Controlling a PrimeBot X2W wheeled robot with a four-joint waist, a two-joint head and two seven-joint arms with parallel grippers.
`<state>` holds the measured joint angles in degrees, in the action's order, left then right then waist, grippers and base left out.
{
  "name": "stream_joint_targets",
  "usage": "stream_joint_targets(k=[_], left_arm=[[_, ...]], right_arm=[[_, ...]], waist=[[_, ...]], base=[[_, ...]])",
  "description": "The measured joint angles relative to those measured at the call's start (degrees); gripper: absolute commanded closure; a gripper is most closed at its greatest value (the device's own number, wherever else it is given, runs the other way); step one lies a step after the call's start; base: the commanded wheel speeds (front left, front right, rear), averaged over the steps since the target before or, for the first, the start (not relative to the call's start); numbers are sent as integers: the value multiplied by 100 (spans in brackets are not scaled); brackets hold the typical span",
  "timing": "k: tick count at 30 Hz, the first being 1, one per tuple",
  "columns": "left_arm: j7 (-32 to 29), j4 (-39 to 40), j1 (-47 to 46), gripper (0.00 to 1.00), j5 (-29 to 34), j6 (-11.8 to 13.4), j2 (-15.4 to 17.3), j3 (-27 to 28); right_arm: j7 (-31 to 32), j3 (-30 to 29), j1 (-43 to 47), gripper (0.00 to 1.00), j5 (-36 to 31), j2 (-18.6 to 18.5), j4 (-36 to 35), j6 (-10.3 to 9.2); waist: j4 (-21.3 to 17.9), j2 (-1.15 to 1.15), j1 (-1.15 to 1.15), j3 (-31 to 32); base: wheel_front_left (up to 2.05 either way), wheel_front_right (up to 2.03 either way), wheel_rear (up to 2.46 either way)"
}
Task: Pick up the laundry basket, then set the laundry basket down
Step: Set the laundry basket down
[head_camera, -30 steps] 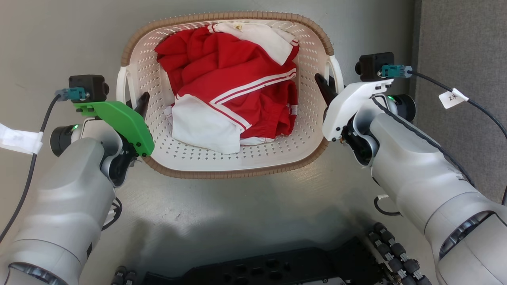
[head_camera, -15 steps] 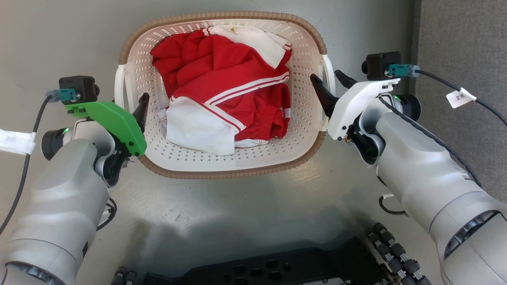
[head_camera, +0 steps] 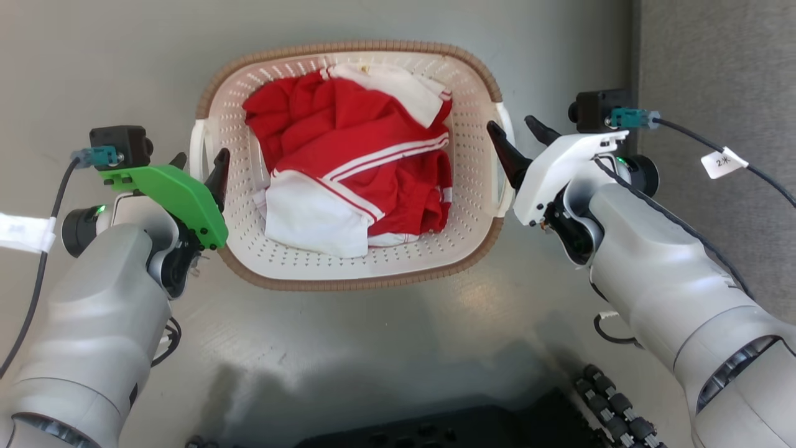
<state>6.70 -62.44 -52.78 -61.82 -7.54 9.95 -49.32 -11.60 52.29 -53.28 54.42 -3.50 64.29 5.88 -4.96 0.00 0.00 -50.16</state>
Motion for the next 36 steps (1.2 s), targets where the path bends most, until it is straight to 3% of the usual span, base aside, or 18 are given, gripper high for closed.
stream_joint_targets(k=[25, 36], left_arm=[[602, 210, 588, 0, -118, 0, -30, -234], [755, 587, 998, 0, -76, 0, 151, -230]], right_arm=[[-210, 215, 483, 0, 64, 7, 40, 65], [-275, -185, 589, 0, -202, -125, -364, 66]], waist=[[-47, 0, 0, 1797], [8, 0, 0, 2783]], base=[[0, 0, 0], [0, 0, 0]])
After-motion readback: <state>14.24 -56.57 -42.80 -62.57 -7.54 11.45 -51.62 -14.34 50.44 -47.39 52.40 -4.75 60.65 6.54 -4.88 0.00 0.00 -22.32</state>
